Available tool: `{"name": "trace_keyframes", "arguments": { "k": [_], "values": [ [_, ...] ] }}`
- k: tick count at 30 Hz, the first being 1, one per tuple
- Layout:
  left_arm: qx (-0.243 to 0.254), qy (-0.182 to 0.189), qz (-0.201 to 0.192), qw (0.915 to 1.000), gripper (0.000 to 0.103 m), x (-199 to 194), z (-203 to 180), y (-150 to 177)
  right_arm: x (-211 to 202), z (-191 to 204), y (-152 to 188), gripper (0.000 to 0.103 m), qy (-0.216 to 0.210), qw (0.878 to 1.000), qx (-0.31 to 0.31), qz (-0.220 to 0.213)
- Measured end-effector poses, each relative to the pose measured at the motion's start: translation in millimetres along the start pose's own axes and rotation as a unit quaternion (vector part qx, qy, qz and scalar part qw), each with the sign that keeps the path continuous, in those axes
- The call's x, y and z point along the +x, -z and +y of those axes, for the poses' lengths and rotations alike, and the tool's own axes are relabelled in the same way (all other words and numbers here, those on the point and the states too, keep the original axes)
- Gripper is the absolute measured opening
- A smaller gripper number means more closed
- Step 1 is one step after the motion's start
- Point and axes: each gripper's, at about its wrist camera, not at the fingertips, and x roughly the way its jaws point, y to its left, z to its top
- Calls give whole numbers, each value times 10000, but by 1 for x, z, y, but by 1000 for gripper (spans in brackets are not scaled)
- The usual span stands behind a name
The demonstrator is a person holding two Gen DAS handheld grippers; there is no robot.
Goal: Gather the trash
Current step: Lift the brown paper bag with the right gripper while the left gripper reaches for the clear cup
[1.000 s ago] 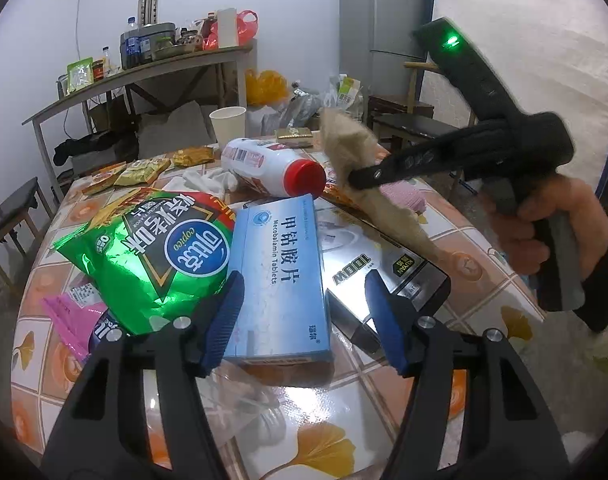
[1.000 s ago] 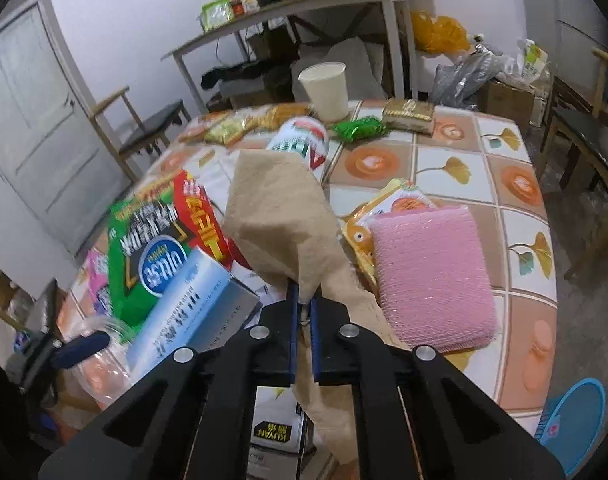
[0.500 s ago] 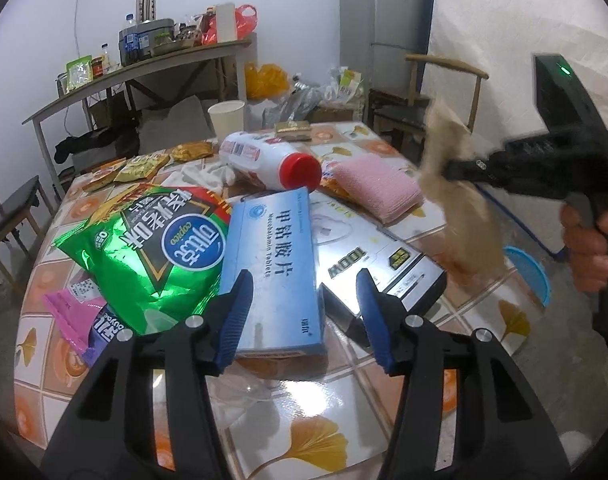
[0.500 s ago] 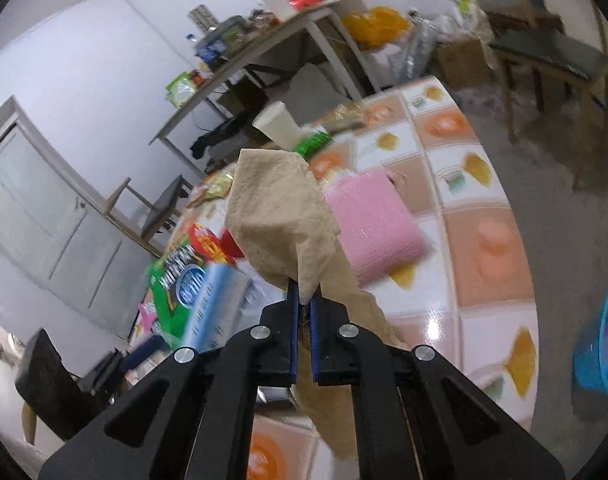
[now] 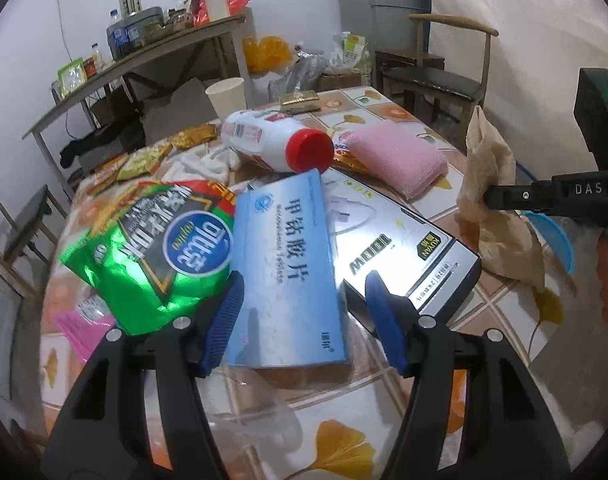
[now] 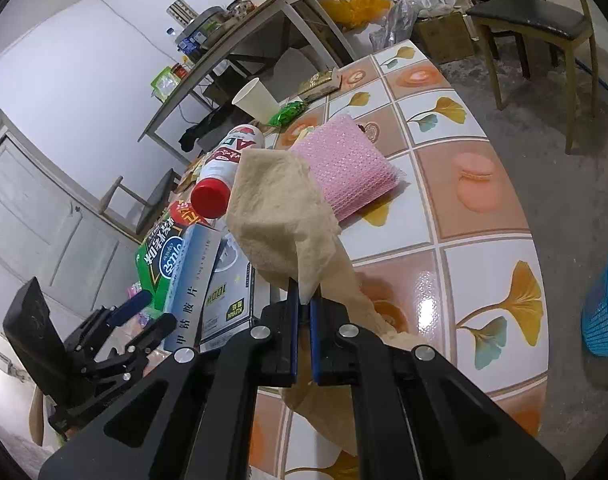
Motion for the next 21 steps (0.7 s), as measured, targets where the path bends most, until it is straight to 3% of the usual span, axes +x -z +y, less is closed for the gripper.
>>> {"name": "trace_keyframes", "arguments": {
  "k": [2, 6, 9, 13, 16, 21],
  "values": [
    [-13, 39, -174, 9998, 60, -12, 8, -3, 1, -1, 0, 5, -43, 10000, 18, 1],
    [-189, -86, -985, 9949, 67, -63, 45, -13, 1, -3, 0, 5, -140, 9999, 55, -34],
    [-476, -148, -1178, 9918, 67, -90, 74, -17, -2, -4, 1, 5, -199, 9997, 41, -97],
    [-987, -42, -1168, 9882, 67, -111, 103, -14, -1, -7, 2, 5, -247, 9996, 83, -95],
    [-1262, 261, -1079, 9858, 67, -113, 109, -4, -2, -7, 2, 5, -243, 9996, 77, -101],
    [-1005, 351, -703, 9918, 67, -95, 87, 13, -4, -3, 3, 5, -223, 9997, 14, -114]
  ]
}}
